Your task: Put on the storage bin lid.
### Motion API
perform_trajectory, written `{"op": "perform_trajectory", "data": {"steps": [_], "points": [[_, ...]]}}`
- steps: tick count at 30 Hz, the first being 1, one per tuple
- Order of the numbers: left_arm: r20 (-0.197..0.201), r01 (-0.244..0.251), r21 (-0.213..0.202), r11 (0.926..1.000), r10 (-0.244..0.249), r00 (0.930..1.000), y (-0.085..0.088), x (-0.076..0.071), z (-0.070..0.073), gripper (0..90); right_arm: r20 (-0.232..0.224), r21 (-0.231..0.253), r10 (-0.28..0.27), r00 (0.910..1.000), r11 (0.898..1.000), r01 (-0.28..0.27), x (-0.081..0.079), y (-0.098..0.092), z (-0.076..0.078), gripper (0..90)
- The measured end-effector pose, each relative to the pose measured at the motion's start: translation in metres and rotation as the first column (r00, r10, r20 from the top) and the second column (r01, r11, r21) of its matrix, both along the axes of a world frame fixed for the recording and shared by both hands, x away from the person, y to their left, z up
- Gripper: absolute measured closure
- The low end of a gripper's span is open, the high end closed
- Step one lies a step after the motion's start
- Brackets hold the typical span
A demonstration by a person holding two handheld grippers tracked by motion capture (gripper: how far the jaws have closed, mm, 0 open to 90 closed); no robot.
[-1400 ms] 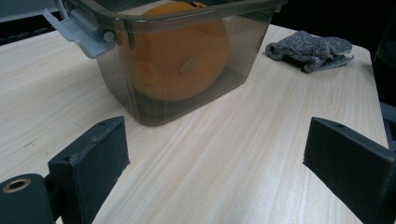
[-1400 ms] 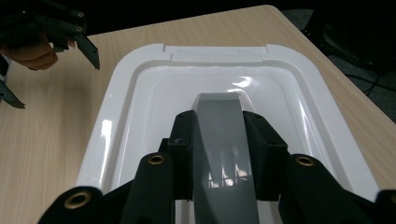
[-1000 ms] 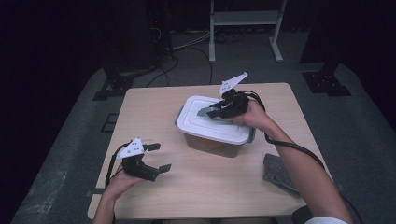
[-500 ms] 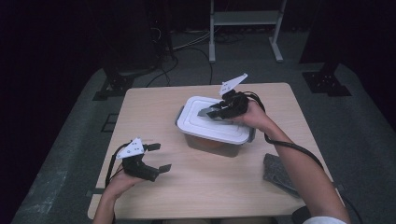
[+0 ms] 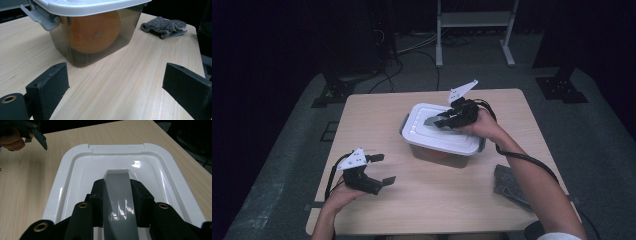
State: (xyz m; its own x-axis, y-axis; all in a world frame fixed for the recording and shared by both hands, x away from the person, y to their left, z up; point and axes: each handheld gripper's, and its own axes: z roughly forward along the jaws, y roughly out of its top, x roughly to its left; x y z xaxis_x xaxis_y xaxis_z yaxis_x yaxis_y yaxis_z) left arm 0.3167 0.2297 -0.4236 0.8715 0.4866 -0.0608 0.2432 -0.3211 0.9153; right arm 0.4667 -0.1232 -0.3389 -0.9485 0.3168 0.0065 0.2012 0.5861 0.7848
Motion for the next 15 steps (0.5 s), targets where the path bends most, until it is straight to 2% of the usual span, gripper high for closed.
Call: {"op": "perform_trajectory", "data": {"steps": [3,11,15], "points": [[0.0,-0.002,-0.002,1.0,0.002,1.0,0.0,0.0,0.0,5.7,-0.003,0.0,-0.008,1.0,1.0,0.008,0.001,0.0,0.0,59.2],[0.001,-0.002,-0.001,1.0,0.002,1.0,0.001,0.0,0.0,5.3,-0.002,0.047,-0.033,0.9994,0.998,0.033,-0.004,-0.009,0.008,45.7],[0.001,-0.002,0.001,1.0,0.002,1.0,0.0,0.0,0.0,5.3,0.002,0.068,-0.047,0.9989,0.997,0.046,-0.009,-0.018,0.014,42.3]]}}
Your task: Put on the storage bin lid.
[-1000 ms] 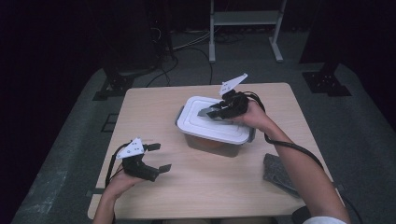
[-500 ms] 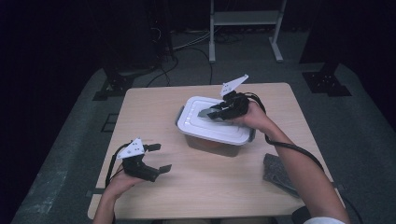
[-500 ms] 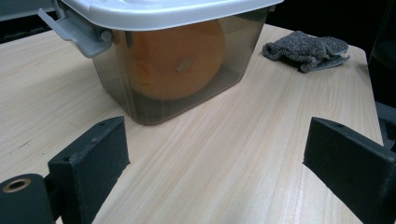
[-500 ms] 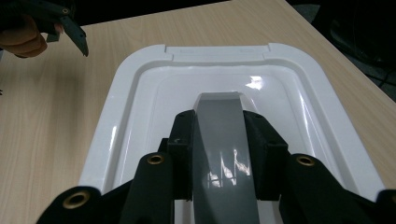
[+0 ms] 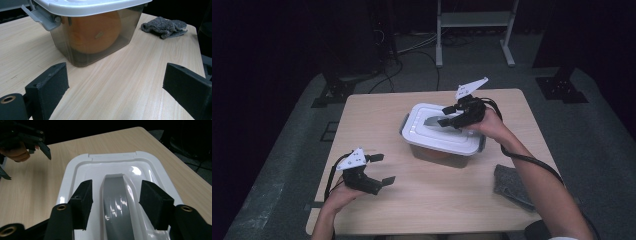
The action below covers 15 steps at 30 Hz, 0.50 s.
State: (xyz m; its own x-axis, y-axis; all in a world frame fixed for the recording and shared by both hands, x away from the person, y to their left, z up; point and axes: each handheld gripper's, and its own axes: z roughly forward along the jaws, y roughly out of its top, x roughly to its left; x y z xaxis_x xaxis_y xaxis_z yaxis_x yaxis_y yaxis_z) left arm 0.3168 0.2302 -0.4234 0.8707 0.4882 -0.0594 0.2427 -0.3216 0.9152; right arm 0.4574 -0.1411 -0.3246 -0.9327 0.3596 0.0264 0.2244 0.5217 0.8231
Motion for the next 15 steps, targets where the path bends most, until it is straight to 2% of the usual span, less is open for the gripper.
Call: {"op": "perform_trajectory", "data": {"steps": [7,15], "points": [[-0.004,0.003,0.005,1.0,-0.003,1.0,-0.001,0.0,-0.001,5.3,0.007,0.033,-0.029,0.9996,0.999,0.028,-0.01,-0.019,0.009,38.4],[-0.002,0.006,0.008,1.0,-0.006,1.0,-0.003,0.001,-0.002,5.3,0.013,0.04,-0.062,0.998,0.997,0.061,-0.021,-0.04,0.012,36.0]]}}
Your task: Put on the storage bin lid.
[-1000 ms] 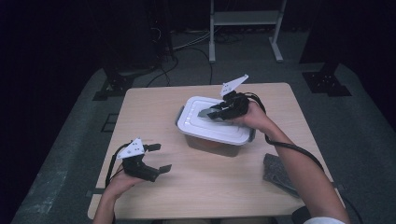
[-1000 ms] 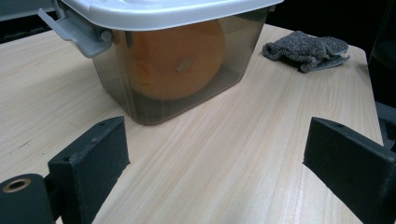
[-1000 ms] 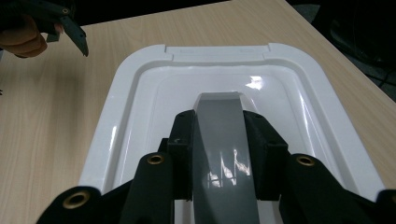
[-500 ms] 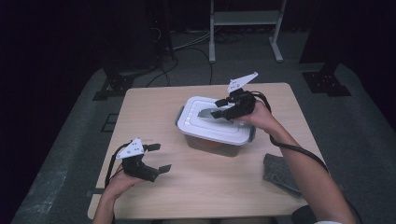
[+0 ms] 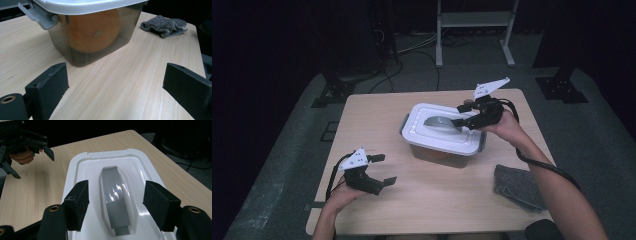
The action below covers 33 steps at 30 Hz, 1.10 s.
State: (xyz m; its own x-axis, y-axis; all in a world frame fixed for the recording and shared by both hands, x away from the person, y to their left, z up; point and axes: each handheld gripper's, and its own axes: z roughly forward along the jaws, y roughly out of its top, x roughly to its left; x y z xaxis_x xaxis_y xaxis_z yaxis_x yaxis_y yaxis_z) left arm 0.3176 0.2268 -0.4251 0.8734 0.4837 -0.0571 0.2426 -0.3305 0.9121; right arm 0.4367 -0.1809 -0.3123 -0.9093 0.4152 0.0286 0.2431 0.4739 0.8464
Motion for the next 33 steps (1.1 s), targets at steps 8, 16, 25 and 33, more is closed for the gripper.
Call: {"op": "perform_trajectory", "data": {"steps": [8,16,25,33], "points": [[-0.002,-0.002,0.002,1.0,0.002,1.0,0.0,0.0,0.0,5.3,-0.003,0.008,-0.023,0.9997,1.0,0.023,-0.008,-0.017,-0.001,34.5],[-0.003,-0.001,0.0,1.0,0.001,1.0,0.0,0.0,0.0,5.3,-0.005,0.012,-0.042,0.9991,0.999,0.042,-0.016,-0.032,-0.004,32.8],[-0.006,-0.001,-0.002,1.0,0.001,1.0,-0.001,0.001,-0.001,5.3,-0.008,0.013,-0.067,0.9977,0.998,0.067,-0.026,-0.05,-0.004,30.8],[-0.006,0.002,-0.003,1.0,-0.002,1.0,-0.002,0.001,-0.002,5.3,-0.024,0.019,-0.095,0.9952,0.995,0.095,-0.035,-0.069,-0.01,28.6]]}}
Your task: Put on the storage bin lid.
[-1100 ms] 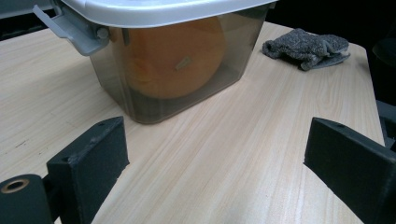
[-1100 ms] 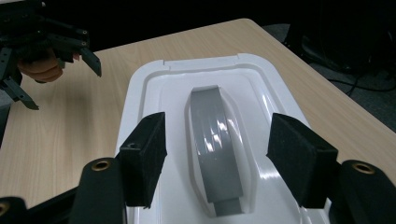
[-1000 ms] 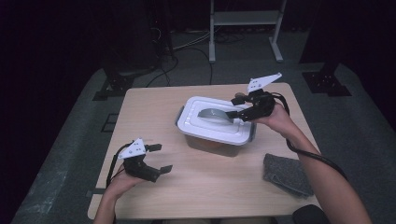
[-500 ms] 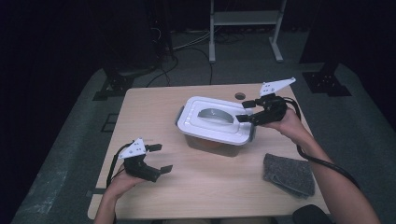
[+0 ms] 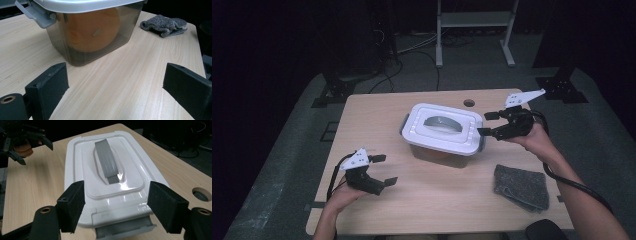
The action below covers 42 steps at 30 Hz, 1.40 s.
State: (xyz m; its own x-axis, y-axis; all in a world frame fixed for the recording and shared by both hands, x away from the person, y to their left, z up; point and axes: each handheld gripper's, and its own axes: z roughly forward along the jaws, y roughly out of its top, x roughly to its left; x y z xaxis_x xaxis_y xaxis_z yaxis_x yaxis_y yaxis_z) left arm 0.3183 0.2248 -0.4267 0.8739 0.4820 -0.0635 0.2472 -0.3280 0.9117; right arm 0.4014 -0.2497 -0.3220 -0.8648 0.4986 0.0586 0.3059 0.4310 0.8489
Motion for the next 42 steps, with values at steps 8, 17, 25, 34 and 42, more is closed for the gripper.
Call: {"op": "perform_trajectory", "data": {"steps": [8,17,25,34,42], "points": [[0.0,-0.005,-0.008,1.0,0.005,1.0,0.0,0.0,0.0,5.0,-0.023,0.022,-0.033,0.9992,0.999,0.033,-0.009,-0.018,-0.007,27.4],[-0.003,-0.003,-0.006,1.0,0.003,1.0,0.0,0.0,-0.001,5.0,-0.044,0.021,-0.053,0.9976,0.998,0.054,-0.016,-0.029,-0.022,27.2],[-0.003,-0.002,-0.006,1.0,0.002,1.0,0.0,0.0,-0.001,5.0,-0.074,0.04,-0.072,0.9947,0.996,0.075,-0.021,-0.037,-0.038,27.2],[-0.004,0.001,-0.003,1.0,-0.001,1.0,-0.001,0.0,-0.001,5.0,-0.081,0.054,-0.085,0.9931,0.995,0.089,-0.028,-0.045,-0.049,27.0],[-0.002,0.003,0.0,1.0,-0.003,1.0,-0.002,0.0,-0.001,4.9,-0.091,0.052,-0.099,0.9909,0.993,0.104,-0.034,-0.05,-0.061,26.9]]}}
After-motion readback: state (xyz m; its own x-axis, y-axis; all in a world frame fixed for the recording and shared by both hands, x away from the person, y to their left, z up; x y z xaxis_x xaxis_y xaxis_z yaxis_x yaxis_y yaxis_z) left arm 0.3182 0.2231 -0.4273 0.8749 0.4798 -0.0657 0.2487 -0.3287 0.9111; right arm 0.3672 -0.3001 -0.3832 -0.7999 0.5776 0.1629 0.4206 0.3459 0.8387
